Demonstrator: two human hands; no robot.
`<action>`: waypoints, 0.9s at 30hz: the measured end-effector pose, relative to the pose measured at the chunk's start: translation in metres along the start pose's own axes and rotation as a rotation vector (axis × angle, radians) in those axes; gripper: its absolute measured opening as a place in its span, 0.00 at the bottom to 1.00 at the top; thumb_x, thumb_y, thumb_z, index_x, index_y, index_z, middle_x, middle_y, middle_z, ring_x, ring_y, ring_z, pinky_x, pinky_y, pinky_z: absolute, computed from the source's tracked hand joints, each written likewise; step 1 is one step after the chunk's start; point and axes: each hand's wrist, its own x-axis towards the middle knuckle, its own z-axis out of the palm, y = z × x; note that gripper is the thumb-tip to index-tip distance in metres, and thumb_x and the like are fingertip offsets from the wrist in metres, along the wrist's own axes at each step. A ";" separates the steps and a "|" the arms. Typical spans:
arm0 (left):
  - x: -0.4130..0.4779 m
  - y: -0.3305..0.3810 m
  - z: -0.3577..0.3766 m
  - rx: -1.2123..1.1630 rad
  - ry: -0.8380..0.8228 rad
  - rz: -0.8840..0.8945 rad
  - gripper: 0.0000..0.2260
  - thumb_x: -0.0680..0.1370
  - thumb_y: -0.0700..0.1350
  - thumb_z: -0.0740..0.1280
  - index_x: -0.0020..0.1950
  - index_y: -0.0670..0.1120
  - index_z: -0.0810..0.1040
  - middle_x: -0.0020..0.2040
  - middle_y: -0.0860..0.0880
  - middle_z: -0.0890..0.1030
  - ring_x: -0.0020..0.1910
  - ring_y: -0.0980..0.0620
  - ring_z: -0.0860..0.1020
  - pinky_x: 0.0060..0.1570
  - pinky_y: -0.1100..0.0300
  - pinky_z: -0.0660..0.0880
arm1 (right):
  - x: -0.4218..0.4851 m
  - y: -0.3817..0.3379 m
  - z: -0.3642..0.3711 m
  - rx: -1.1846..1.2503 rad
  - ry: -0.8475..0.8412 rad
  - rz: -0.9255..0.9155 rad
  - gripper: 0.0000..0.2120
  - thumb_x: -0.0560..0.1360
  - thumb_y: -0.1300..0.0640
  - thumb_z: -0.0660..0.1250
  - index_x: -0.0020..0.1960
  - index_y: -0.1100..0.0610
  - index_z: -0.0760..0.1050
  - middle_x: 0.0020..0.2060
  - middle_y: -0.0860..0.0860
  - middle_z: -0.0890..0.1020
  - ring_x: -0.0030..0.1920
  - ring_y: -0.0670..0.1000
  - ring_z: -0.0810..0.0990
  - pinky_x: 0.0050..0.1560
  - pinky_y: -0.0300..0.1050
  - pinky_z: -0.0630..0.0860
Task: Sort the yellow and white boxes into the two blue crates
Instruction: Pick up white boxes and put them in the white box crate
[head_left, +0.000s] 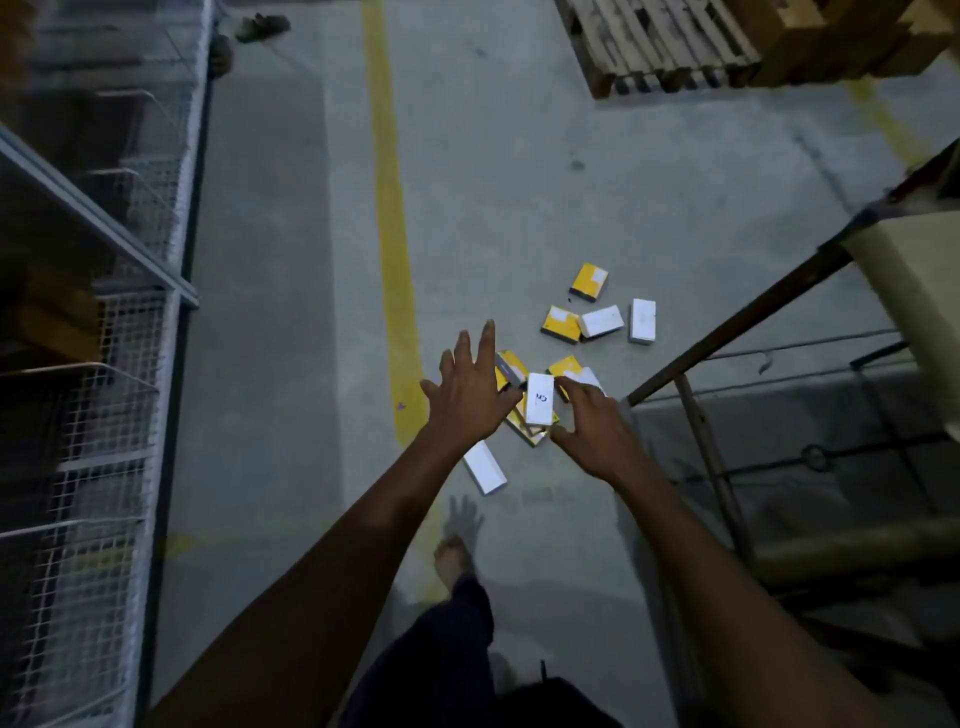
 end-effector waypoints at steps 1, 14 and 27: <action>0.025 -0.003 0.008 -0.024 0.003 -0.018 0.40 0.76 0.57 0.65 0.80 0.56 0.43 0.80 0.45 0.50 0.77 0.40 0.53 0.66 0.31 0.58 | 0.022 0.008 0.007 -0.018 0.001 0.011 0.34 0.71 0.49 0.67 0.74 0.53 0.61 0.69 0.58 0.70 0.68 0.62 0.68 0.66 0.57 0.68; 0.267 -0.129 0.277 -0.281 0.051 -0.588 0.44 0.74 0.59 0.69 0.80 0.54 0.45 0.77 0.42 0.55 0.73 0.36 0.61 0.65 0.34 0.63 | 0.258 0.172 0.248 0.032 -0.042 0.227 0.30 0.72 0.47 0.62 0.72 0.56 0.63 0.68 0.59 0.68 0.67 0.64 0.67 0.63 0.63 0.68; 0.352 -0.231 0.591 -0.441 -0.089 -0.980 0.54 0.70 0.56 0.75 0.79 0.54 0.36 0.76 0.32 0.47 0.72 0.26 0.57 0.68 0.36 0.60 | 0.393 0.325 0.458 -0.128 0.046 0.400 0.35 0.70 0.39 0.69 0.69 0.56 0.61 0.66 0.62 0.65 0.61 0.66 0.69 0.55 0.60 0.72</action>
